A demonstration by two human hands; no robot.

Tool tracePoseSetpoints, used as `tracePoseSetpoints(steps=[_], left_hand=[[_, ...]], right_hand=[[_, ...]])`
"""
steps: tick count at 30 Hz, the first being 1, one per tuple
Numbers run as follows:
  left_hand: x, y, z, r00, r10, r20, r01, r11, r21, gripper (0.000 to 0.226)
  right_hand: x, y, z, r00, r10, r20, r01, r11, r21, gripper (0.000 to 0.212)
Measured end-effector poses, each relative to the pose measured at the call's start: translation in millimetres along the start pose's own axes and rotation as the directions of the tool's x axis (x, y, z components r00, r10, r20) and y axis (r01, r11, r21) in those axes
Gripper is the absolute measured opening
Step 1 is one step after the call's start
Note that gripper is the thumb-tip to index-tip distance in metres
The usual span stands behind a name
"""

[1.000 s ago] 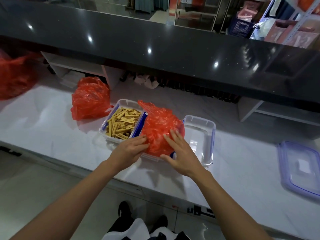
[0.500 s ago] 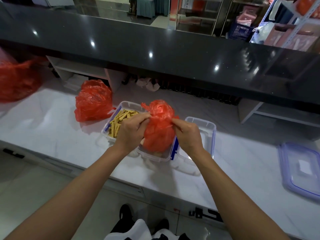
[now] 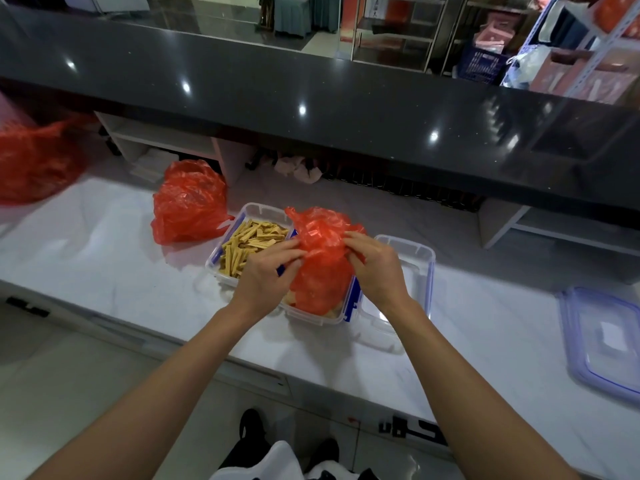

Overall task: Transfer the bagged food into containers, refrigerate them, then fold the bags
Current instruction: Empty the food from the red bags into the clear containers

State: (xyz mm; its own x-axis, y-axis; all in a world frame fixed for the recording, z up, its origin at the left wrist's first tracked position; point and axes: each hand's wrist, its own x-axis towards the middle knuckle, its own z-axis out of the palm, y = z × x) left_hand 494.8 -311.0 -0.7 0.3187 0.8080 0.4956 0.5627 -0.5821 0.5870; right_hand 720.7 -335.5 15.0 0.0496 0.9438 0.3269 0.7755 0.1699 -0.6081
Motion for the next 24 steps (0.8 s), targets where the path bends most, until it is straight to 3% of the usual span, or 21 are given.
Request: tracePoseSetpoints(steps=[2, 7, 10, 12, 15, 19, 24], left_hand=[[-8, -3, 2, 0.998, -0.027, 0.05, 0.029, 0.999, -0.032, 0.032], [-40, -24, 6, 0.916, -0.039, 0.398, 0.033, 0.999, 0.024, 0.053], [-47, -28, 13, 0.892, 0.032, 0.451, -0.092, 0.99, 0.111, 0.056], [-43, -25, 17, 0.876, 0.093, 0.473, -0.185, 0.971, 0.15, 0.053], [-37, -19, 21, 0.865, 0.099, 0.492, -0.211, 0.961, 0.178, 0.048], [-35, -18, 17, 0.86, -0.013, 0.51, -0.032, 0.996, 0.079, 0.053], [-46, -27, 10, 0.912, -0.05, 0.408, 0.03, 0.998, 0.057, 0.061]], right_hand=[[-5, 8, 3, 0.998, 0.03, 0.048, -0.027, 0.999, -0.044, 0.031], [-25, 12, 8, 0.979, 0.055, 0.195, -0.041, 0.996, -0.077, 0.038], [-46, 4, 14, 0.898, 0.131, 0.42, -0.097, 0.99, -0.101, 0.068], [-55, 1, 22, 0.863, 0.147, 0.484, -0.083, 0.985, -0.15, 0.079], [-54, -3, 27, 0.922, 0.118, 0.368, -0.071, 0.988, -0.139, 0.064], [-45, 0, 25, 0.97, 0.044, 0.239, -0.001, 0.984, -0.176, 0.032], [-34, -5, 18, 0.993, 0.077, 0.086, -0.069, 0.993, -0.091, 0.021]])
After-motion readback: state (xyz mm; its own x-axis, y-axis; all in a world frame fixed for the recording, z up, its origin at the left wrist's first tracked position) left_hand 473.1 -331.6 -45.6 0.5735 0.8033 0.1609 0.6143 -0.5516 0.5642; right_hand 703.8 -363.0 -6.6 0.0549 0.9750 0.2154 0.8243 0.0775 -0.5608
